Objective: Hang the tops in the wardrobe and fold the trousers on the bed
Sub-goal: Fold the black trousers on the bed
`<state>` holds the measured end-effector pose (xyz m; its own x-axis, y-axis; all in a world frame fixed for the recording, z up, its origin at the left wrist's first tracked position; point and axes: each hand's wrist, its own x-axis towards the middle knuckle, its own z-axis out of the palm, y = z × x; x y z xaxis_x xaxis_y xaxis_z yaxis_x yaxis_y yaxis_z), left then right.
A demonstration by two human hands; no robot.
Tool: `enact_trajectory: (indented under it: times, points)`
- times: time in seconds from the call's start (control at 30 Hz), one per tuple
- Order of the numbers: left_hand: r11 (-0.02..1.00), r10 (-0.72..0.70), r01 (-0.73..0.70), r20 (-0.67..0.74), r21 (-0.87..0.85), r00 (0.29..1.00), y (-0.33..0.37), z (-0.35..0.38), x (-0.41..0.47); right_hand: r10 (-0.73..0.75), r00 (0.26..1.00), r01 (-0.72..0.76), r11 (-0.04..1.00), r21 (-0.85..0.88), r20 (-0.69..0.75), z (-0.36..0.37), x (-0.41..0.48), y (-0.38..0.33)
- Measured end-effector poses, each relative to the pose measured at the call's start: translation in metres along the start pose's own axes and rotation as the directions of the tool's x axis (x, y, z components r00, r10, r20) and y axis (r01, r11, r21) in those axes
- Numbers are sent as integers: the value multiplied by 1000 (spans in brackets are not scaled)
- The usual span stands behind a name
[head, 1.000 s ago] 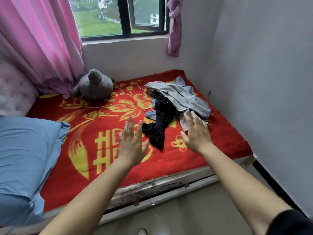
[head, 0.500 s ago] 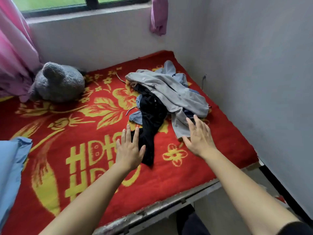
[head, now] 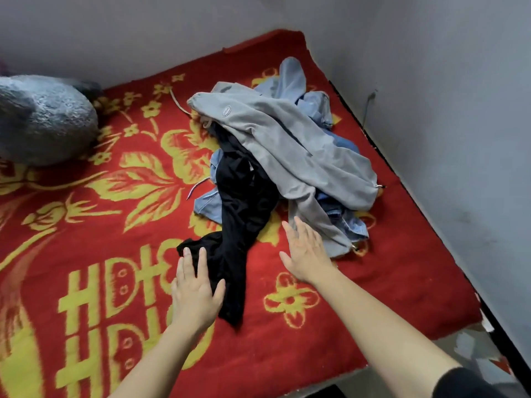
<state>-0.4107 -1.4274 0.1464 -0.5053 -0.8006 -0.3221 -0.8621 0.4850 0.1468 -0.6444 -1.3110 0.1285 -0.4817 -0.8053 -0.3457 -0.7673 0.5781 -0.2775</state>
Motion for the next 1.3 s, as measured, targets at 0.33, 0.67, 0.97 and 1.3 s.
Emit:
enact_trajectory:
  times: [0.33,0.67,0.97,1.3]
  points:
    - [997,-26,13,173,80,985,-81,141,112,82,997,-81,965,249,8,145,91,-47]
    - [993,6,9,130,-114,991,-159,197,62,361,931,-326,754,571,55,204,166,-121]
    - [890,-358,354,42,-289,933,-207,183,40,70,984,-160,740,653,162,228,59,-134]
    - [563,-291,366,237,-741,927,-95,157,160,-428,519,248,904,349,740,268,-46,-110]
